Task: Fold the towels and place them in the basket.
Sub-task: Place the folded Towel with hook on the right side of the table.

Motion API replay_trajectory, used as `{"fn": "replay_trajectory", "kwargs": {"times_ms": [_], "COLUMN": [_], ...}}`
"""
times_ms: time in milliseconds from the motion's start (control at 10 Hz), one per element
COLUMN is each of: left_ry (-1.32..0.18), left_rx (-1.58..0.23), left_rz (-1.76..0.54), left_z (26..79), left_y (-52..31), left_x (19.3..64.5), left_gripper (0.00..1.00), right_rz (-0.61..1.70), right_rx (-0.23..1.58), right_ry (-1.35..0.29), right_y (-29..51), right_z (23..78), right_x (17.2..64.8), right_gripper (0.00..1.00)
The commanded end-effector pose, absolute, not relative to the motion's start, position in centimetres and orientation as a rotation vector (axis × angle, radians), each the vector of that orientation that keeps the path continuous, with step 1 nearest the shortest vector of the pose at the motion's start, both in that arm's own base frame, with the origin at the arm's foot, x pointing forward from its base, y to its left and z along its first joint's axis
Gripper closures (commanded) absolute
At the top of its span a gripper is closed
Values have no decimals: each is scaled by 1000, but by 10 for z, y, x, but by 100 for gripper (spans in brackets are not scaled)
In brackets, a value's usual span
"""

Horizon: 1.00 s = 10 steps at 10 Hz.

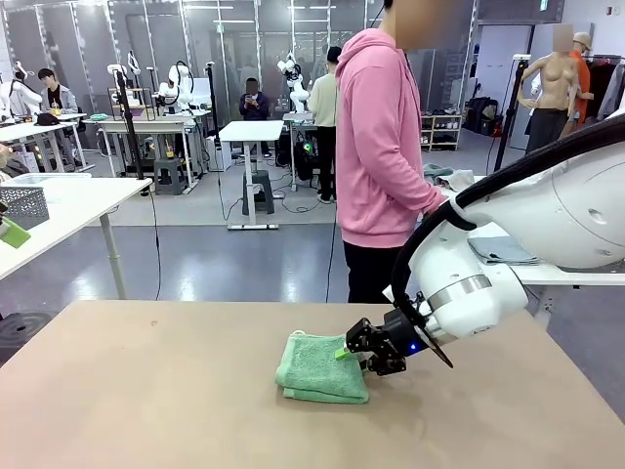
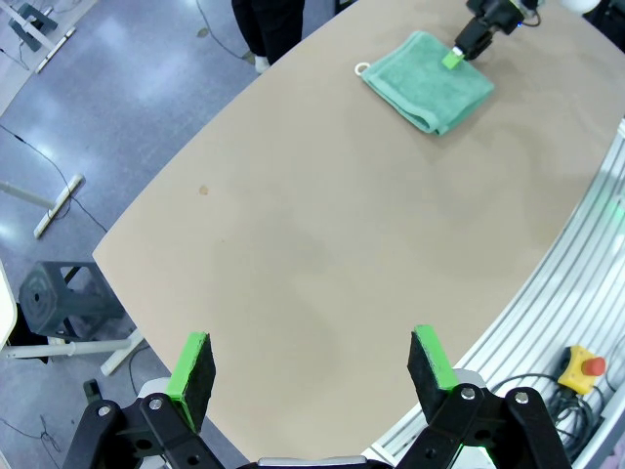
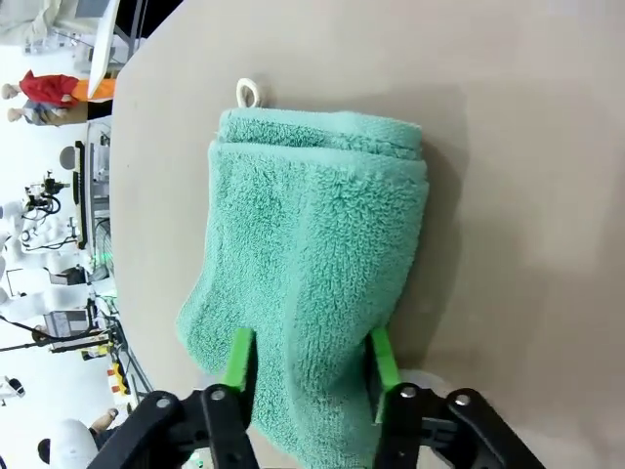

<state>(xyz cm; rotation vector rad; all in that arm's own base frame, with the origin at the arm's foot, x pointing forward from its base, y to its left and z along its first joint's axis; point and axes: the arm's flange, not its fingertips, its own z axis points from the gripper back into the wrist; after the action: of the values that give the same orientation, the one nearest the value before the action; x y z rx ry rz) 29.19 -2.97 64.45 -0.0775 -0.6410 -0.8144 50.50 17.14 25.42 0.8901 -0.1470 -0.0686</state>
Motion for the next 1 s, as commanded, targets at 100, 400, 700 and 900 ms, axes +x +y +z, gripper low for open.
{"fn": "replay_trajectory", "kwargs": {"times_ms": [100, 400, 700, 900], "left_ry": [-641, -641, -641, -641], "left_rx": [-68, -68, -68, -68], "left_rz": [-819, -819, -819, -819], "left_z": [647, 647, 647, 647], "left_y": [-29, -29, -29, -29], "left_x": [294, 294, 294, 294], "left_gripper": [0, 0, 0, 0], "right_rz": [-109, -146, -132, -132], "right_rx": [858, 819, 845, 845], "right_ry": [-125, -123, -135, -135], "right_y": [178, 180, 175, 175], "right_z": [258, 259, 257, 257], "right_x": [512, 506, 507, 507], "right_gripper": [96, 100, 100, 100]}}
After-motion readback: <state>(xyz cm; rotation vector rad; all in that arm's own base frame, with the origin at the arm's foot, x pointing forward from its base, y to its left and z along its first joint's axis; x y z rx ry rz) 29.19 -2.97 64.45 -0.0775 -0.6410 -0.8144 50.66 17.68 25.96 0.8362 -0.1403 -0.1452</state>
